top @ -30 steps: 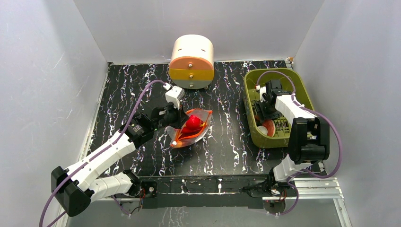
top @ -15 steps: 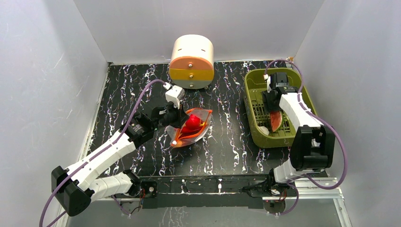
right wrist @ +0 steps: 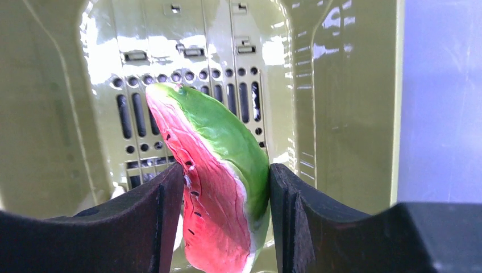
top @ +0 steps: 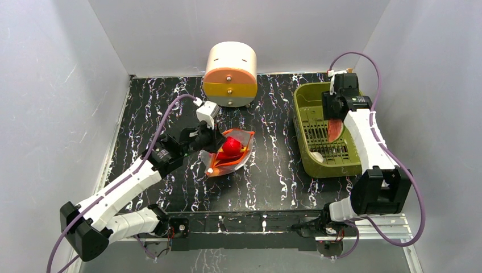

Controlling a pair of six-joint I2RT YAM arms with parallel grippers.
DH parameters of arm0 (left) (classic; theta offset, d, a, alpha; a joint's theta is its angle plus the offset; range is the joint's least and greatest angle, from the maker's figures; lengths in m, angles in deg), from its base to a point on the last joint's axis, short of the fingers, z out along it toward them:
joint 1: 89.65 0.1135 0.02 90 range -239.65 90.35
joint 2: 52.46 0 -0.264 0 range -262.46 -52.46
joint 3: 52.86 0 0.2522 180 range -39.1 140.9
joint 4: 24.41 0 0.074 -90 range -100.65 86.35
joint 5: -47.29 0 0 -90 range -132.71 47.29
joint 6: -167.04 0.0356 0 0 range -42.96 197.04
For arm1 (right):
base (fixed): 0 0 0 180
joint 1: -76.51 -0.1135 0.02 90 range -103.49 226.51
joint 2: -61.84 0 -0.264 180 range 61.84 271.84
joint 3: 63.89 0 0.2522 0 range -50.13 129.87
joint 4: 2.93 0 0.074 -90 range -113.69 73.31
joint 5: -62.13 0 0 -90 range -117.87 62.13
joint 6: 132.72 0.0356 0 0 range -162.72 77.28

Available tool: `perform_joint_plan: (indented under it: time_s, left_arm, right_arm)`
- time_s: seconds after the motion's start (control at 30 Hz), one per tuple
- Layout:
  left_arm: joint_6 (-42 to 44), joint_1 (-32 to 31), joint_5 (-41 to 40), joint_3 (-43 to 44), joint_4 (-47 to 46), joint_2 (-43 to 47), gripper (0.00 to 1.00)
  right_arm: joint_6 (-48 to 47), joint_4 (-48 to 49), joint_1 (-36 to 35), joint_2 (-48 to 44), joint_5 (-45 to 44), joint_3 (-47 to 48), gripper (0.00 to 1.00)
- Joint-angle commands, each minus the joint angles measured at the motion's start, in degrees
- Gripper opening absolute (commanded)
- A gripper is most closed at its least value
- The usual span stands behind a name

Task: Place the food in the zip-top bag and seal the zipper
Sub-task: Pick up the fake fruit from the bin, then place the fake fruit in the zipper food storage bag.

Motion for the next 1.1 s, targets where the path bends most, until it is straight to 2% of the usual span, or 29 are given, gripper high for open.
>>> perform_joint_plan:
  time_s: [0.0,0.2,0.37,0.63,0.83,1.07]
  left_arm:
    - [-2.5,0.3,1.0,1.7,-0.9,3.6,0.0]
    - [-5.6,0.3,0.8,3.5,0.2,4.6,0.0]
    - [-6.7,0.3,3.0,3.1,-1.3,5.3,0.0]
    - [-7.4,0.3,6.9,-2.1,-8.9,8.4,0.0]
    - [-2.8,0.3,7.9,-3.7,-9.6,9.3,0.0]
    - [-11.2,0.3,7.1,-6.9,-11.0,12.1,0.0]
  right_arm:
    - [2.0,-0.4,0.1,-3.1,3.6,7.3,0.11]
    - [5.0,0.2,-1.5,-4.5,10.3,10.9,0.11]
    - [8.1,8.3,-6.1,-9.2,16.1,8.0,0.11]
    - [11.0,19.4,-24.5,-14.4,13.5,4.2,0.12]
    - [13.9,27.8,-30.7,-22.2,14.8,-5.9,0.12]
    - [16.6,31.4,-34.9,-29.1,17.9,-13.3,0.09]
